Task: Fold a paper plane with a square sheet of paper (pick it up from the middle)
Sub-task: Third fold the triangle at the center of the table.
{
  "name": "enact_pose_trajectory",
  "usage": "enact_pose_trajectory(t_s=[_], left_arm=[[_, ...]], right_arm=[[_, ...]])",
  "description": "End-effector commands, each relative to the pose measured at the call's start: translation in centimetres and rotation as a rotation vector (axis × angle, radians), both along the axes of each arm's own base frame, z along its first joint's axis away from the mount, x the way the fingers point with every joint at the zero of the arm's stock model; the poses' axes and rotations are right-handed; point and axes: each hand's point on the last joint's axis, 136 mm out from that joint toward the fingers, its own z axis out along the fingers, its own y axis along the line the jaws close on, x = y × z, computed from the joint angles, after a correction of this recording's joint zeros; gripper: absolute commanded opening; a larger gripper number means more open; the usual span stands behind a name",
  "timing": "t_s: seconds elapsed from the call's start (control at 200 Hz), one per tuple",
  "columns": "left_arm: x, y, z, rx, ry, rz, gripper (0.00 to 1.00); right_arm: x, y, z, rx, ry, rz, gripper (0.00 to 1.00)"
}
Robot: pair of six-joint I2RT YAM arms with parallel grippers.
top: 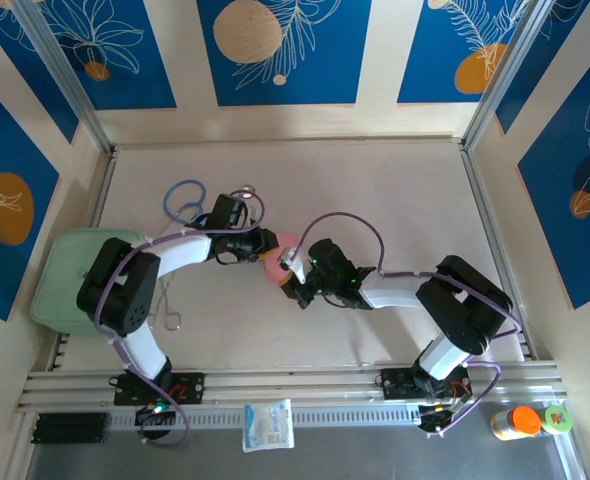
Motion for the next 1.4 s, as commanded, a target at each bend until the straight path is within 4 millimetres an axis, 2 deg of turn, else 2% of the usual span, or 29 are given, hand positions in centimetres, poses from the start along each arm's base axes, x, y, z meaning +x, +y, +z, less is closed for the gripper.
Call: enact_pose_trajectory(t_s=[0.0, 0.3, 0.435, 0.82, 1.031, 1.396], left_arm=[[-0.3, -0.3, -1.4, 0.083, 0.014, -0.079, 0.27], [0.4, -0.5, -3.5, 0.199, 0.026, -0.149, 0.19], [0.4, -0.4, -4.6, 0.241, 0.038, -0.166, 0.12], [-0.7, 0.4, -7.3, 0.323, 0.091, -0.196, 0.06], [-0.8, 0.4, -7.8, 0.329, 0.098, -0.204, 0.05], [-0.9, 0.1, -7.8, 0.32, 0.098, -0.211, 0.04]], right_arm=[[-0.6, 0.8, 0.4, 0.042, 0.089, 0.013, 0.0], [-0.7, 0.7, 0.0, 0.042, 0.143, -0.015, 0.0], [0.0, 0.2, -0.3, 0.029, 0.165, -0.073, 0.0], [2.0, -1.0, -0.8, 0.016, 0.225, -0.232, 0.0], [3.3, -2.2, -1.4, -0.021, 0.221, -0.339, 0.0], [3.8, -3.1, -2.4, -0.079, 0.226, -0.397, 0.0]])
